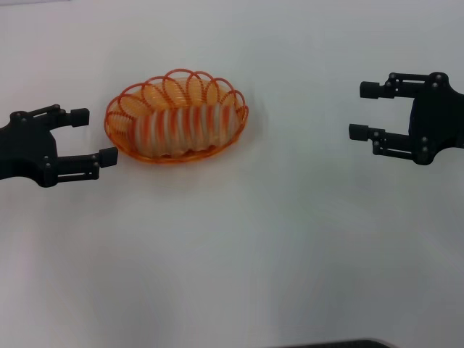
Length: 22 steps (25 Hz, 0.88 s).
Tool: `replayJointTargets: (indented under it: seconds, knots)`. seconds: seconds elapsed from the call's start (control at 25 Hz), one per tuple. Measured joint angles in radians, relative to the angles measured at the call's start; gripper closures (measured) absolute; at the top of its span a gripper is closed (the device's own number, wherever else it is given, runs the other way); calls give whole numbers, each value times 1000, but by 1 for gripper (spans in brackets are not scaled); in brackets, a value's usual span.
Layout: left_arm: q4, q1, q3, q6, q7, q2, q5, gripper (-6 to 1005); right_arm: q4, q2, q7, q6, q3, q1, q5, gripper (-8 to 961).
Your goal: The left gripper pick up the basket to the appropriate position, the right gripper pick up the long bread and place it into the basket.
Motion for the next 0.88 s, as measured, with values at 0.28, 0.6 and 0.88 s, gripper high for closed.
replayJointTargets:
  seconds: [0.28, 0.6, 0.88]
  knots:
    - [0, -1, 0, 2, 0, -1, 1, 113, 0, 0, -1, -3, 8, -1, 0, 328]
    - [1, -2, 0, 5, 0, -2, 1, 113, 0, 0, -1, -4, 12, -2, 0, 329]
    - [2, -1, 0, 7, 0, -2, 1, 113, 0, 0, -1, -4, 13, -2, 0, 328]
